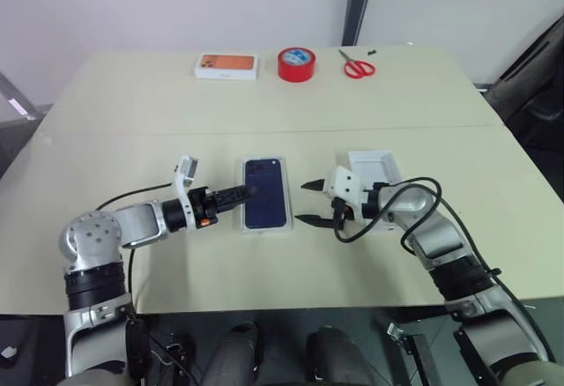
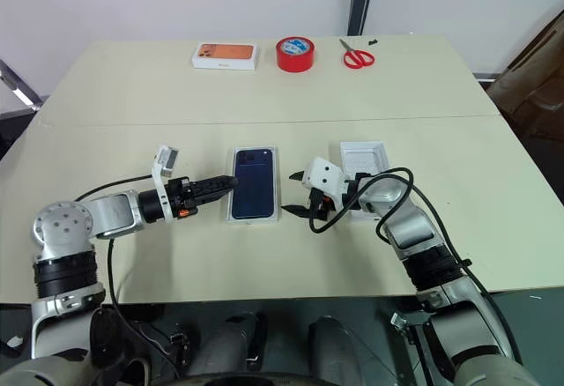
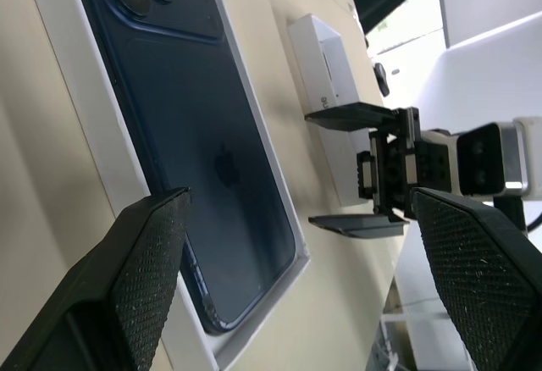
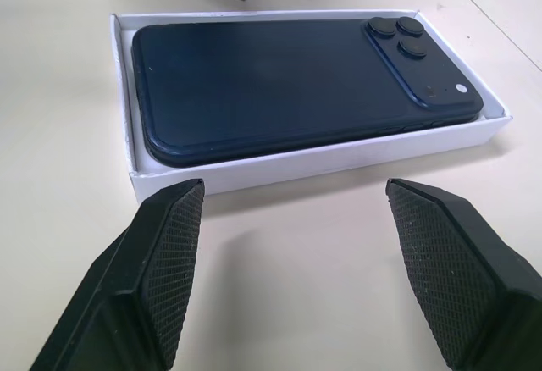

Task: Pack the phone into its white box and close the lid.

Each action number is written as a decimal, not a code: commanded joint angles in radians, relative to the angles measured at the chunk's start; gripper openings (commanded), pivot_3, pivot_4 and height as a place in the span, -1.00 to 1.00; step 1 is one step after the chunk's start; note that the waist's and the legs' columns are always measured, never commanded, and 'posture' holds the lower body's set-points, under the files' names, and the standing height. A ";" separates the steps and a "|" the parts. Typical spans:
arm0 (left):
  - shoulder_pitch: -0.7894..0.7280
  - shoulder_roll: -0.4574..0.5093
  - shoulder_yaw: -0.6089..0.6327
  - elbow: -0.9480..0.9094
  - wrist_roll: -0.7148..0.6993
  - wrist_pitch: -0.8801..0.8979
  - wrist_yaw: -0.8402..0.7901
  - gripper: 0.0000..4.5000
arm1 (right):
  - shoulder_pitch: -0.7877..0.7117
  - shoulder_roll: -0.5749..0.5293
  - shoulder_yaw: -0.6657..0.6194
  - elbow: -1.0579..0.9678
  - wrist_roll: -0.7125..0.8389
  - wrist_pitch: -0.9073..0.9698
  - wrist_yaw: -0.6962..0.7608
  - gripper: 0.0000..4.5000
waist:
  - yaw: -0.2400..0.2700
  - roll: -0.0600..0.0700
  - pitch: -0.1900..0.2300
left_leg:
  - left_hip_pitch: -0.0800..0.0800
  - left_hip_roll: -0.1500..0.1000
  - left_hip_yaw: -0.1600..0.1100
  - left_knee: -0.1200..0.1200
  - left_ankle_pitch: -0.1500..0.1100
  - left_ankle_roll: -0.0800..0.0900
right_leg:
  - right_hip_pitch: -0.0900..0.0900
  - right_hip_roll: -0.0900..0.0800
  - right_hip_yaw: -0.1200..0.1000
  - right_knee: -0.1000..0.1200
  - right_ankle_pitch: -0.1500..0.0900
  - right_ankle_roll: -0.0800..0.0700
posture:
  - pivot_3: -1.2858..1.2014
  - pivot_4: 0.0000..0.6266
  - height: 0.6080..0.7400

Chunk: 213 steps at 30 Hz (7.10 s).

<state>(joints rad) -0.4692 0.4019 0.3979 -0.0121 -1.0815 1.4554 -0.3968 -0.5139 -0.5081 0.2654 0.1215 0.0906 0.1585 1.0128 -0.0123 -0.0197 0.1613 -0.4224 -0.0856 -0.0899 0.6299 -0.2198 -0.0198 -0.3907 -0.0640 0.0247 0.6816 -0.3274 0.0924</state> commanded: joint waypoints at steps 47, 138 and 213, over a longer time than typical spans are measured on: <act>-0.119 -0.282 -0.519 0.188 0.581 -0.566 -0.235 -0.99 | 0.147 -0.161 -0.140 -0.169 -0.142 0.103 -0.154 -1.00 | 0.024 0.000 0.000 | -0.002 -0.002 0.000 0.001 0.000 0.001 | 0.000 -0.002 0.000 0.000 0.000 0.000 | 0.03 -0.52 0.91; 0.171 0.106 -0.405 -0.012 0.626 -1.286 -0.707 0.73 | -0.348 0.172 -0.541 -0.223 0.324 1.324 -0.710 -0.98 | -0.008 0.003 0.000 | -0.003 -0.001 0.002 -0.001 -0.005 0.010 | -0.004 -0.001 0.001 0.001 0.000 0.000 | 0.03 -0.52 0.91; 0.148 0.049 -0.512 0.037 0.680 -1.020 -0.582 -1.00 | 0.080 -0.158 -0.139 -0.226 0.264 0.344 -0.401 -0.99 | 0.002 0.005 0.000 | -0.003 0.002 0.004 0.001 -0.006 0.011 | -0.003 0.001 0.002 0.000 0.000 0.000 | 0.03 -0.52 0.91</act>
<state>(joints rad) -0.3101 0.4604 -0.1070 0.0359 -0.4026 0.4339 -0.9884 -0.4316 -0.6514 0.1269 -0.0506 0.3714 0.5374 0.5821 -0.0102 -0.0147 0.1610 -0.4259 -0.0836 -0.0862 0.6315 -0.2254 -0.0089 -0.3933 -0.0635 0.0261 0.6819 -0.3274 0.0925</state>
